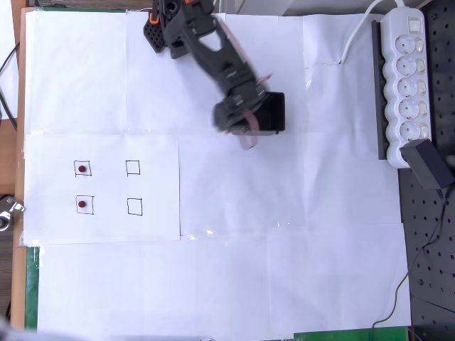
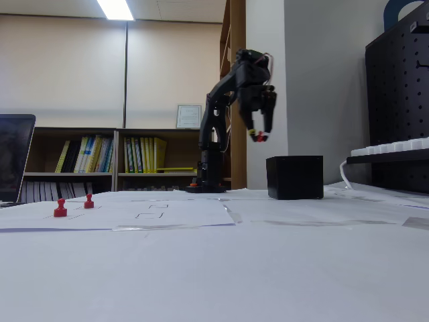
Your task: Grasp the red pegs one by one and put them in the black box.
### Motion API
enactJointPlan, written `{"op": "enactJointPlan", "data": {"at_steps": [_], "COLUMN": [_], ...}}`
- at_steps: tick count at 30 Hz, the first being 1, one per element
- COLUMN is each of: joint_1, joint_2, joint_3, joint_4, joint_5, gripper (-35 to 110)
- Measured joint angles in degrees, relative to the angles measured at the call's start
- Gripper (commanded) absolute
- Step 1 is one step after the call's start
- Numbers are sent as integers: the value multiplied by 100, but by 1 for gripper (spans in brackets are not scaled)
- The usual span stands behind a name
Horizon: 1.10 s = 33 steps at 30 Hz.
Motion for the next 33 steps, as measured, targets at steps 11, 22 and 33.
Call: {"op": "enactJointPlan", "data": {"at_steps": [11,22,33], "joint_1": [-958,-712,1283], "joint_2": [712,879,-2733], "joint_3": [-1310,-809,-1898], "joint_4": [-1494,-1107,-1564], "joint_5": [-88,-132,1283], "gripper": [8,21,20]}}
